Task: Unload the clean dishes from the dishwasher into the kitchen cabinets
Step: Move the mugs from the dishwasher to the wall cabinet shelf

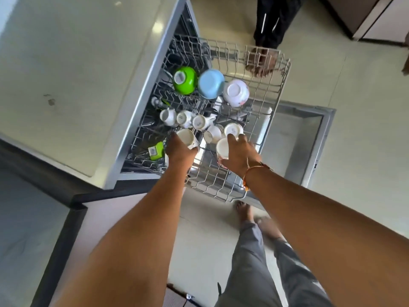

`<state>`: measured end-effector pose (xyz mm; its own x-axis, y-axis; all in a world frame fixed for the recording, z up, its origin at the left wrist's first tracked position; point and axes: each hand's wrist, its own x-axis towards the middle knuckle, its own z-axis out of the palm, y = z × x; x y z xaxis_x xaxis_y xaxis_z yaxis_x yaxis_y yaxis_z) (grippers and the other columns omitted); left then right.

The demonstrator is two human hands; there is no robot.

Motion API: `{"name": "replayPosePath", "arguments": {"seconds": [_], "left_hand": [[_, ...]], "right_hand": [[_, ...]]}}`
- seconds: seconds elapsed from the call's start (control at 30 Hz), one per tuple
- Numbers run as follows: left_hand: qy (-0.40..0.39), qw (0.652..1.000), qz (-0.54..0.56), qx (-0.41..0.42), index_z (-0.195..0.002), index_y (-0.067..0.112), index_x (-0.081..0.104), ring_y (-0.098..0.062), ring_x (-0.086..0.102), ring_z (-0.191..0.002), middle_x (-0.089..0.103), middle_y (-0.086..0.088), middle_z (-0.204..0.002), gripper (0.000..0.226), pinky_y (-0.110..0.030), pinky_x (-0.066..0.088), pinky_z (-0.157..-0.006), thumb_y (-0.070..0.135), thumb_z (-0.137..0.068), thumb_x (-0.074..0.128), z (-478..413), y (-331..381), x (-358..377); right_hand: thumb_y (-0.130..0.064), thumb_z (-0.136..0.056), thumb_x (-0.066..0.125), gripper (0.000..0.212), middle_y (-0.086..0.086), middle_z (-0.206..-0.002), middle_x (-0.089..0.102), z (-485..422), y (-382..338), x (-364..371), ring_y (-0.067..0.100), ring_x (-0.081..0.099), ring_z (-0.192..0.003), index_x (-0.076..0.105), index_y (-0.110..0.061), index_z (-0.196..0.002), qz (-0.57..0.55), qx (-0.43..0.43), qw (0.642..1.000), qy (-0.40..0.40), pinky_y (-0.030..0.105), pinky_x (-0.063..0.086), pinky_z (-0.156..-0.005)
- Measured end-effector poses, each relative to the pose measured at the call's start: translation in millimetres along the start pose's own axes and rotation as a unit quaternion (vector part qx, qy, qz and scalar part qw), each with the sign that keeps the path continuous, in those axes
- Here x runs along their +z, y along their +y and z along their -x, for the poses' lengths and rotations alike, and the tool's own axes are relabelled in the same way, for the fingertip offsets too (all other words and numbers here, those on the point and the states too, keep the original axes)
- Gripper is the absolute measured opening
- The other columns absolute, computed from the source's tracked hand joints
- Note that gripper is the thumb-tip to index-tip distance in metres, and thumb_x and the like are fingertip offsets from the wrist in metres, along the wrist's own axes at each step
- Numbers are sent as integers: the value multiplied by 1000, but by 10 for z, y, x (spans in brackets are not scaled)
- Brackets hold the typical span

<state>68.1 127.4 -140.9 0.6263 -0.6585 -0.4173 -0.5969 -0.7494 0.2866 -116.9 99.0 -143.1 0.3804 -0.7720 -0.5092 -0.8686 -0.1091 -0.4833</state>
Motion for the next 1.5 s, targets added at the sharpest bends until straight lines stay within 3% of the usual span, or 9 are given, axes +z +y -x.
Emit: {"name": "replayPosePath", "arguments": {"seconds": [0.2, 0.53, 0.83, 1.0, 1.07, 1.2, 1.3, 1.4, 1.5], "left_hand": [[-18, 1000, -3, -17, -154, 6, 13, -33, 32, -141, 29, -18, -154, 113, -43, 31, -114, 35, -72, 86, -423, -48, 179], [31, 996, 58, -63, -139, 8, 43, -29, 51, -124, 50, -13, -136, 98, -42, 47, -102, 33, -59, 92, -531, -127, 237], [94, 984, 135, -70, -128, 10, 51, -23, 58, -110, 57, -7, -123, 83, -31, 52, -85, 35, -60, 91, 153, -35, -231], [127, 976, 173, -39, -121, 11, 54, -23, 59, -98, 57, -5, -114, 79, -37, 56, -80, 36, -56, 91, 983, 105, -540], [155, 964, 217, -15, -122, 11, 51, -24, 59, -99, 55, -4, -112, 79, -42, 56, -84, 34, -57, 90, 1398, 164, -691], [195, 949, 246, 30, -130, 13, 46, -20, 53, -107, 52, -3, -120, 83, -35, 50, -91, 35, -62, 87, 2049, 185, -958], [243, 930, 270, 58, -124, 24, 50, -17, 52, -108, 49, 6, -115, 75, -30, 47, -87, 35, -61, 88, 2470, 96, -1275], [284, 912, 291, 53, -135, 25, 45, -15, 48, -116, 48, 6, -126, 87, -31, 46, -97, 37, -61, 90, 2776, -50, -1557], [327, 896, 295, 55, -137, 29, 43, -15, 48, -119, 48, 5, -131, 91, -37, 48, -100, 40, -61, 90, 3052, -181, -1868]], "right_hand": [[-43, -82, 71, 77, 15, -136, 43, -240, 117, 156, 44, 53, -114, 33, -20, -145, 41, -38, 998, -10, 49, 55, -85], [-41, -71, 80, 83, 10, -132, 43, -349, 155, 229, 41, 57, -106, 39, -18, -139, 50, -42, 998, 8, 46, 57, -80], [-49, -65, 79, 89, 4, -130, 44, 87, 66, -191, 36, 59, -106, 39, -23, -139, 4, -75, 997, 24, 40, 55, -86], [-45, -63, 83, 94, 4, -131, 41, 590, -36, -588, 33, 53, -113, 39, -23, -143, -29, -124, 991, 52, 41, 52, -93], [-45, -61, 82, 97, 3, -133, 40, 875, -63, -779, 33, 46, -118, 39, -25, -145, -30, -159, 983, 87, 44, 50, -98], [-45, -60, 82, 97, 3, -136, 40, 1319, -157, -1126, 31, 41, -122, 41, -24, -146, -18, -226, 964, 137, 47, 46, -103], [-47, -63, 81, 92, 3, -132, 45, 1632, -333, -1317, 30, 46, -117, 44, -23, -143, -47, -288, 937, 193, 44, 47, -97], [-46, -61, 83, 86, 6, -124, 53, 1861, -599, -1449, 31, 54, -109, 51, -15, -134, -82, -358, 896, 250, 42, 52, -89], [-41, -58, 86, 83, 8, -123, 57, 2065, -955, -1561, 29, 55, -111, 55, -10, -129, -113, -397, 872, 262, 38, 47, -97]]}}
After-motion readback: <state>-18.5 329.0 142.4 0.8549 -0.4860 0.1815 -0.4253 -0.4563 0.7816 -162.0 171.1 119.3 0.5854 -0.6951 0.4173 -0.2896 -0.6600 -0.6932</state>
